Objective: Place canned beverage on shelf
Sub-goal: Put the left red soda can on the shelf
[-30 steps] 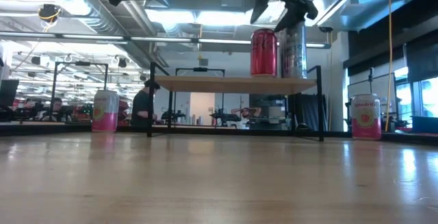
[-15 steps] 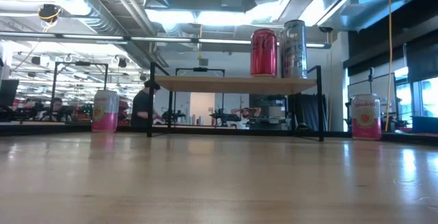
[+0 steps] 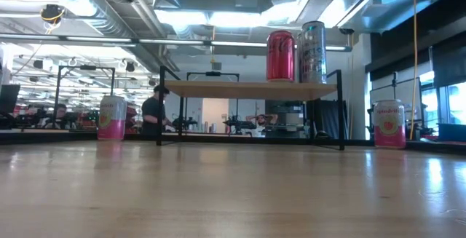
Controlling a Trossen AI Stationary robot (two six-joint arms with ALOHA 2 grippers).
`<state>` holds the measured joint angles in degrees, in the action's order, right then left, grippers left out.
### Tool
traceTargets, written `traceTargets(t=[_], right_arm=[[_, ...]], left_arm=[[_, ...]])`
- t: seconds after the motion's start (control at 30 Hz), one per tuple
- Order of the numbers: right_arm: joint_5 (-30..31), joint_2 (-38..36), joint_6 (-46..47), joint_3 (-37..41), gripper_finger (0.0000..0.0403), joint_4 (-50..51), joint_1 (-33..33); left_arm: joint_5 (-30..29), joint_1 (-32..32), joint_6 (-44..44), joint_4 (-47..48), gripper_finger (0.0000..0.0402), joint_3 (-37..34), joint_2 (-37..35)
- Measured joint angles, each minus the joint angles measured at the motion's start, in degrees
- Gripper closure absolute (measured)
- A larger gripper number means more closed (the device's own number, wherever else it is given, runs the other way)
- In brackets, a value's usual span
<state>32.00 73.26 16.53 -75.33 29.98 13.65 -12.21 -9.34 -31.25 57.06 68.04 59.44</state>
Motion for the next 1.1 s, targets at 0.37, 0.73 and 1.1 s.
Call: traceTargets(t=[0.37,0.73,1.1], right_arm=[[-2.1,0.1,-0.5,0.0,0.0047,4.1,-0.1],[-5.6,0.1,4.8,0.0,0.0047,11.6,-0.2],[-5.7,0.1,5.8,0.0,0.0047,15.5,-0.2]], left_arm=[[1.3,0.1,-23.0,21.6,0.0084,0.3,-0.9],[2.6,0.1,-35.3,33.0,0.0084,0.3,-1.0],[12.4,0.1,-35.2,33.1,0.0084,-5.6,-4.8]])
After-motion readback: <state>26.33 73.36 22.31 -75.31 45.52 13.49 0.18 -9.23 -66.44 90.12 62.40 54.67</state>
